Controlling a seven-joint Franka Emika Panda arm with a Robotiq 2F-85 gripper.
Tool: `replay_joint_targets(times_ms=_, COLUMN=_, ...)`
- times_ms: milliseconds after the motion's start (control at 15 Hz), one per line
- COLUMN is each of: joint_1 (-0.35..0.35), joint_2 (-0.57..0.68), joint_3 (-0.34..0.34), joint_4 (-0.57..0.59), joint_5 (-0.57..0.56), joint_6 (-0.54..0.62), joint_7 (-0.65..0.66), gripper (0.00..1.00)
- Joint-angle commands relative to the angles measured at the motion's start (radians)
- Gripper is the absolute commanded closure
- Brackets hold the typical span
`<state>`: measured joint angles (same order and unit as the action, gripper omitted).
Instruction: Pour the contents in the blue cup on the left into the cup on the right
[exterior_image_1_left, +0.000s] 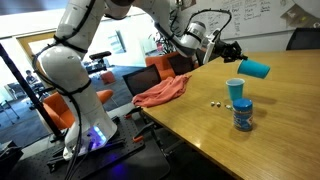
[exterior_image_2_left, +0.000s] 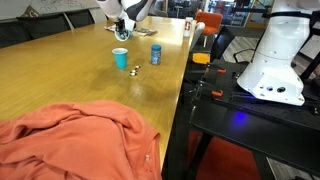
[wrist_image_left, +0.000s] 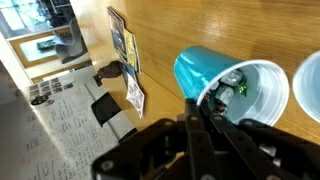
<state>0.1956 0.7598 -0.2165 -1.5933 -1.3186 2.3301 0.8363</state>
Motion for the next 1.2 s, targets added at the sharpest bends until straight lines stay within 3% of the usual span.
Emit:
replay_joint_targets(times_ms=0, joint_1=0.012, joint_2=0.032, joint_3=0.018, joint_4=0.039, joint_5=-0.113, joint_6=-0.152, joint_7=0.109, gripper=0.99)
replay_joint_targets(times_ms=200, joint_1=-0.012, joint_2=0.042, joint_3=0.066, joint_4=0.045, joint_5=-0.155, joint_6=-0.242, joint_7=0.132, gripper=0.99)
replay_joint_targets(times_ms=267, joint_1=-0.036, joint_2=0.025, joint_3=0.091, joint_4=0.021, joint_5=-0.153, joint_6=-0.217, joint_7=0.115, gripper=0.95)
replay_joint_targets(times_ms=600, joint_1=-0.039, joint_2=0.034, joint_3=0.102, joint_4=0.03, joint_5=-0.156, joint_6=-0.237, joint_7=0.115, gripper=0.95)
replay_joint_targets(times_ms=667, joint_1=-0.04, joint_2=0.034, joint_3=0.101, joint_4=0.03, joint_5=-0.156, joint_6=-0.237, joint_7=0.115, gripper=0.99)
replay_joint_targets(times_ms=1133, joint_1=0.006, joint_2=0.077, joint_3=0.146, joint_4=0.036, joint_5=-0.259, joint_6=-0.346, joint_7=0.144, gripper=0.99)
